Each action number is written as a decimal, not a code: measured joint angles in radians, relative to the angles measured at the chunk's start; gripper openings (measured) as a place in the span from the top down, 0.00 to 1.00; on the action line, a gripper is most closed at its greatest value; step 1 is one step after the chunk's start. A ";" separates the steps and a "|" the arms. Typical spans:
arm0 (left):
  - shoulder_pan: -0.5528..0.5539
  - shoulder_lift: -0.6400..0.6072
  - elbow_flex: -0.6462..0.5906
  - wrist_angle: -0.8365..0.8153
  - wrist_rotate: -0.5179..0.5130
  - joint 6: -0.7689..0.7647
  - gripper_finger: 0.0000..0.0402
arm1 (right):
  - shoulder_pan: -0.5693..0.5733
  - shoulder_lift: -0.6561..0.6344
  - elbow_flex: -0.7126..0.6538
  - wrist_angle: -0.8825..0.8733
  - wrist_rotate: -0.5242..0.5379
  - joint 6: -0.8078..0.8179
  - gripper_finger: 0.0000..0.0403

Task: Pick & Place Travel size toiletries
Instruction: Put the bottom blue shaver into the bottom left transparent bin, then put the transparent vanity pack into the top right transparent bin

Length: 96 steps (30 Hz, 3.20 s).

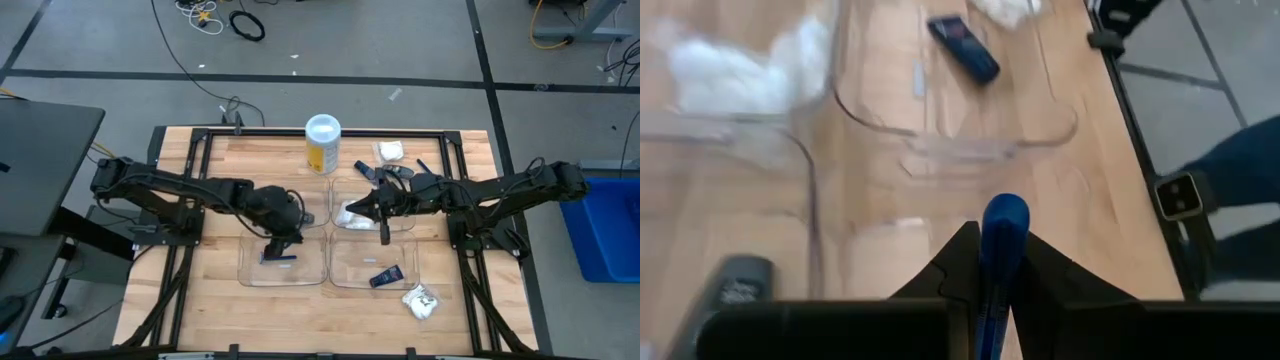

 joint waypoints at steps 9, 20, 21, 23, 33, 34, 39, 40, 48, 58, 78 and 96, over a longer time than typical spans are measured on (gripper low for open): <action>-0.055 0.001 0.000 -0.062 0.004 -0.084 0.89 | 0.000 0.000 0.000 -0.003 0.000 0.000 0.98; -0.164 0.001 0.000 -0.059 -0.018 -0.164 0.88 | 0.000 0.000 0.000 -0.003 0.000 0.042 0.98; -0.167 0.001 0.000 -0.059 -0.026 -0.164 0.88 | 0.000 0.000 0.000 -0.003 0.000 0.042 0.98; -0.168 0.001 0.000 -0.059 -0.029 -0.164 0.89 | 0.000 0.000 0.000 -0.003 0.000 0.042 0.98; -0.168 0.001 0.000 -0.061 -0.027 -0.215 0.77 | 0.000 0.000 0.000 -0.003 -0.001 0.042 0.98; -0.168 0.001 0.000 -0.061 -0.027 -0.216 0.75 | 0.000 0.000 0.000 -0.003 -0.001 0.042 0.98; -0.168 0.001 0.000 -0.061 -0.027 -0.220 0.65 | 0.000 0.000 0.000 -0.003 -0.001 0.042 0.98; -0.168 0.001 0.000 -0.061 -0.027 -0.226 0.64 | 0.000 0.000 0.000 -0.003 -0.001 0.042 0.98; -0.168 0.001 0.000 -0.061 -0.026 -0.262 0.63 | 0.000 0.000 0.000 -0.003 -0.001 0.042 0.98; -0.156 0.001 0.000 -0.001 -0.061 -0.223 0.73 | 0.000 -0.004 0.000 -0.001 0.000 0.035 0.98; -0.033 0.001 0.000 0.158 -0.137 -0.103 0.98 | 0.000 -0.008 0.000 -0.001 0.001 0.023 0.97; 0.025 0.001 0.000 0.190 -0.132 -0.063 0.97 | 0.001 -0.009 0.000 -0.001 -0.039 -0.047 0.98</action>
